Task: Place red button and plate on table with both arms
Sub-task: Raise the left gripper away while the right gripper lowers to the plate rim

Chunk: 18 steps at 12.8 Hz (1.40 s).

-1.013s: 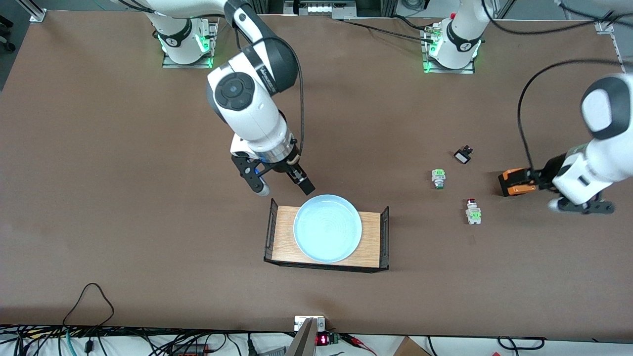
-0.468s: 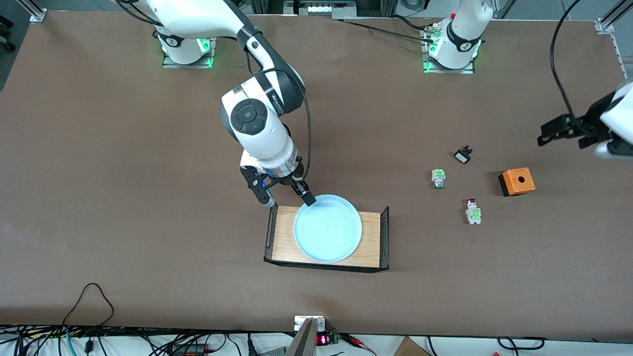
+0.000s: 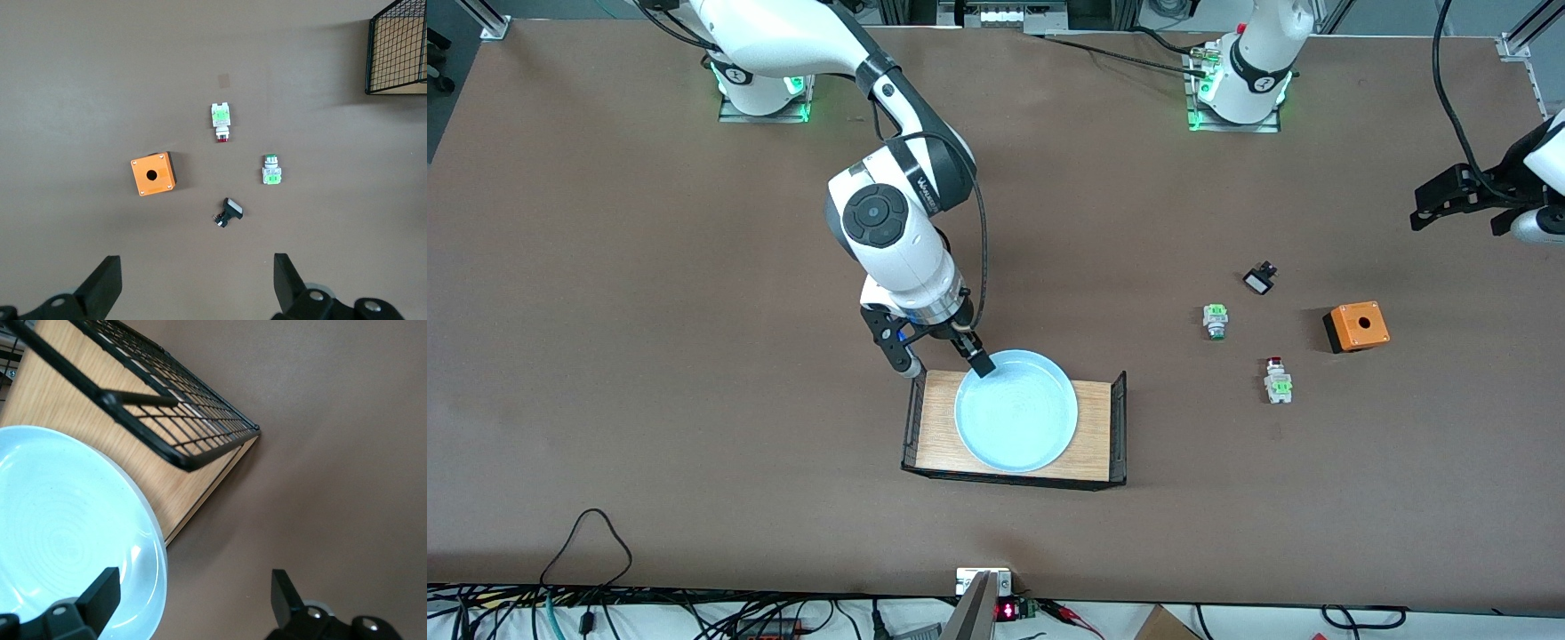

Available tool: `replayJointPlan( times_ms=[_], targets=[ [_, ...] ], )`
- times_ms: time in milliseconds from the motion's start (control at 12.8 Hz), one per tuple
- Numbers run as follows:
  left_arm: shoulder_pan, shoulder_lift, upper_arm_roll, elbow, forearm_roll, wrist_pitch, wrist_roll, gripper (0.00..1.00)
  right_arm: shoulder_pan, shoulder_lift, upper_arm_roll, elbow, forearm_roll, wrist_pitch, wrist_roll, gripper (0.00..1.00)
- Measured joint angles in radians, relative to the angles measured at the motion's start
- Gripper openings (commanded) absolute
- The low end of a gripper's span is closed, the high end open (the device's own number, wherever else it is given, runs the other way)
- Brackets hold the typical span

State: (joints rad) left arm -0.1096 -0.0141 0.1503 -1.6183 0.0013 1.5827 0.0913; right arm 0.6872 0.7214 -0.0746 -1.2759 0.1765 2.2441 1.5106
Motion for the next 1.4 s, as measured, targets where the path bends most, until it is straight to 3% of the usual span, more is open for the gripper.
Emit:
replayJointPlan(
  times_ms=[156,312,468,1013,1403],
  targets=[
    [0.057,-0.004,-0.053,0.013,0.000,-0.010,0.000,1.00,0.004,0.008,0.000,0.000,0.000,0.017,0.000,0.96],
    [0.178,-0.008,-0.183,0.020,0.000,-0.014,-0.001,1.00,0.006,0.014,0.000,0.001,0.000,0.023,0.000,0.77],
    [0.236,-0.011,-0.246,0.021,0.000,-0.014,-0.001,1.00,0.007,0.019,-0.001,0.001,0.000,0.025,0.000,0.64],
    [0.219,-0.040,-0.208,0.022,0.000,-0.018,-0.001,1.00,0.022,0.019,-0.001,0.002,0.000,0.025,0.001,0.05],
    [0.219,-0.048,-0.201,0.021,-0.006,-0.026,-0.001,1.00,0.023,0.019,-0.002,0.009,0.000,0.025,0.001,0.00]
  ],
)
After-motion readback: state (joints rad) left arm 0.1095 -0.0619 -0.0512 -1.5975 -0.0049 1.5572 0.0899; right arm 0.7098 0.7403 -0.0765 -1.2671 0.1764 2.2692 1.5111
